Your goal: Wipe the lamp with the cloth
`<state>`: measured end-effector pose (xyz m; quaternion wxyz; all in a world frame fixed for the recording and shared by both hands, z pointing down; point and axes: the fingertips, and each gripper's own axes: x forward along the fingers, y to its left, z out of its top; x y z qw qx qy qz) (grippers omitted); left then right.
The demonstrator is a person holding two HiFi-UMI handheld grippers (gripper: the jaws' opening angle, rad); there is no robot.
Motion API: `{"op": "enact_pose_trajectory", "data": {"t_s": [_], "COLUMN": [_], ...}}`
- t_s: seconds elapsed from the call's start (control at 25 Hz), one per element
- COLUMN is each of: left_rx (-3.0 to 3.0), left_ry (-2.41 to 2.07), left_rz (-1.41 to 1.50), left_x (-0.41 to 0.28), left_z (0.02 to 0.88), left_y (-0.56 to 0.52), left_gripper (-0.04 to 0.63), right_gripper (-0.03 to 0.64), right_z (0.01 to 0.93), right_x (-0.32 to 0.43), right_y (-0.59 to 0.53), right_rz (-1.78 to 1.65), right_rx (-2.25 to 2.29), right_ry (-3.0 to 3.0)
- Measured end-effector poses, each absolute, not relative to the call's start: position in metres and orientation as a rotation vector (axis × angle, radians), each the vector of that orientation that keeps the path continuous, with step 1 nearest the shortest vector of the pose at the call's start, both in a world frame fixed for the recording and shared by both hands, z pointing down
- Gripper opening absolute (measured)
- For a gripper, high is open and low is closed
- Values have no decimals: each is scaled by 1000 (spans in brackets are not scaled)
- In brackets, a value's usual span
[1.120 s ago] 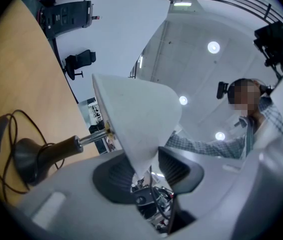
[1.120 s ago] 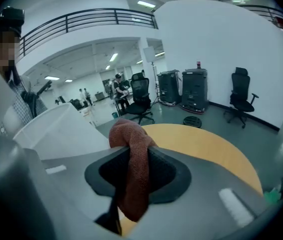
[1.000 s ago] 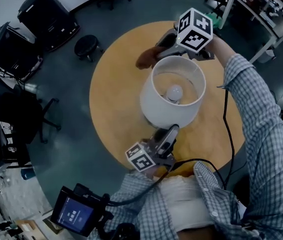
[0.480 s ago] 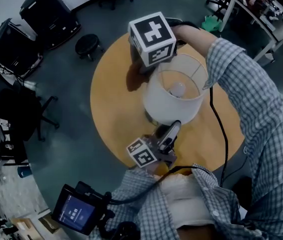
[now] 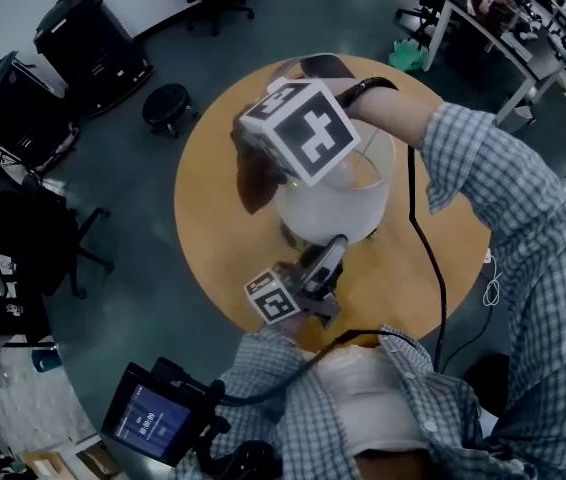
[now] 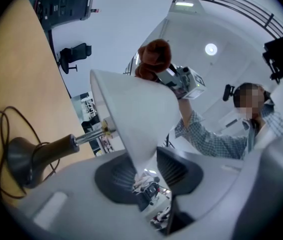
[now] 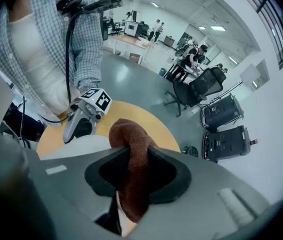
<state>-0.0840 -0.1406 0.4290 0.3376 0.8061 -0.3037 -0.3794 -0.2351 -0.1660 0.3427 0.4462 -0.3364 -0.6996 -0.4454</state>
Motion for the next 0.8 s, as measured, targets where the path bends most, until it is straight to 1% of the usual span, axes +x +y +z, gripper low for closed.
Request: {"op": "enact_pose_trajectory", "data": {"t_s": [0.28,0.68,0.8], "left_rx": [2125,2142,2141], "left_ry": [-732,-722,-723], "left_rz": [-984,-969,-972], "left_x": [-87,-87,-86], "left_z": [429,431,432], "left_y": [-144,-142,-141], "left_gripper": [109,109,109], "right_gripper": [101,101,101], "right_z": [325,323,325], "right_x": [-213,-158,-139], "right_y": [-149,-116,-105], "right_rz": [-1266,-1729,-1810], "right_rx": [-761,-530,-459], "right_ry": [-1842,-1841,-1815]}}
